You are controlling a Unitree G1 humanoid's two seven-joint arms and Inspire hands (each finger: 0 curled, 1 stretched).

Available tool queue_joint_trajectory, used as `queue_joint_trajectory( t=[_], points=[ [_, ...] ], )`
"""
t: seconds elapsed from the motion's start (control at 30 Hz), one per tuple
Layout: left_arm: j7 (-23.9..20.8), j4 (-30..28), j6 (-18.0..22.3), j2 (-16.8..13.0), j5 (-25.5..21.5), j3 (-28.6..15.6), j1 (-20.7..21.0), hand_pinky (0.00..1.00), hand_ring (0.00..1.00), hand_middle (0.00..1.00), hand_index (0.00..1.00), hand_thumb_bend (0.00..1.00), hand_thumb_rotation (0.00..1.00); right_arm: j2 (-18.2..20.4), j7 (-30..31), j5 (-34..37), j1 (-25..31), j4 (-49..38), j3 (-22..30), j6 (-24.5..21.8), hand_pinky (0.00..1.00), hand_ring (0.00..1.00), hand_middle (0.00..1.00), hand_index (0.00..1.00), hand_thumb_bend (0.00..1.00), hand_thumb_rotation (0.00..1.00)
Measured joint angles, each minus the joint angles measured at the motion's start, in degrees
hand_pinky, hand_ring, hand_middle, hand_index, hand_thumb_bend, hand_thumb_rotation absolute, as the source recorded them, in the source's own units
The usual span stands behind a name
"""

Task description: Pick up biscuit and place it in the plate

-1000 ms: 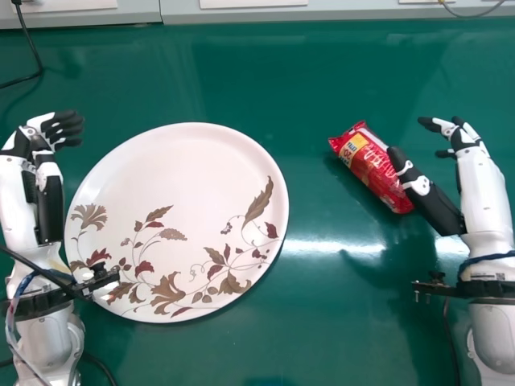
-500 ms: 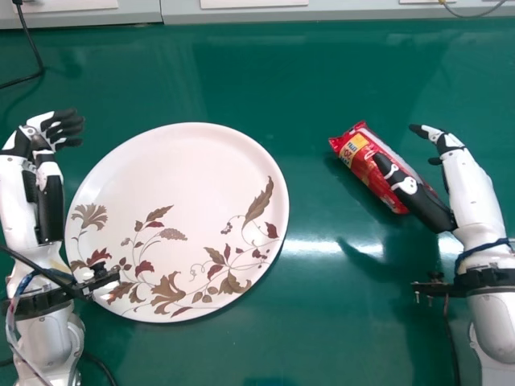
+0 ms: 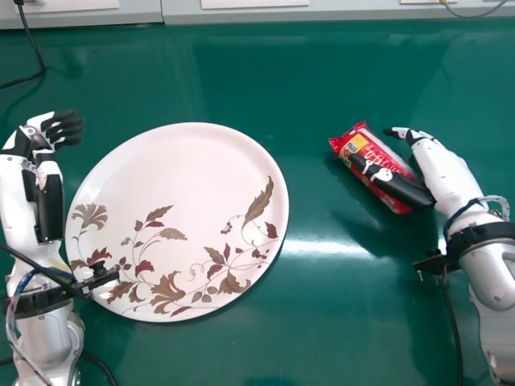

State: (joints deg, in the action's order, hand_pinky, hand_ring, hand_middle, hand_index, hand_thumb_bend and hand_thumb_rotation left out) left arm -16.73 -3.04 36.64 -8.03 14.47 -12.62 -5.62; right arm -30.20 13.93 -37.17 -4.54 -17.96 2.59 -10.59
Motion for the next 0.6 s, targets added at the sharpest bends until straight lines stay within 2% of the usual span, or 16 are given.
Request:
queue_joint_trajectory(
  t=[0.23, 0.6],
  points=[
    [0.0, -0.5, -0.5, 0.0, -0.1, 0.0, -0.2, 0.63, 0.67, 0.67, 0.70, 0.00, 0.00, -3.8, 2.8, -2.2, -3.9, 3.2, -2.4, -0.5, 0.85, 0.93, 0.95, 0.94, 1.00, 0.65],
    [0.2, -0.7, -0.3, 0.0, -0.5, 0.0, -0.4, 0.64, 0.67, 0.67, 0.70, 0.00, 0.00, -6.1, 7.1, -5.7, -5.2, 2.0, -3.9, -3.6, 0.86, 0.93, 0.95, 0.93, 1.00, 0.59]
  ],
)
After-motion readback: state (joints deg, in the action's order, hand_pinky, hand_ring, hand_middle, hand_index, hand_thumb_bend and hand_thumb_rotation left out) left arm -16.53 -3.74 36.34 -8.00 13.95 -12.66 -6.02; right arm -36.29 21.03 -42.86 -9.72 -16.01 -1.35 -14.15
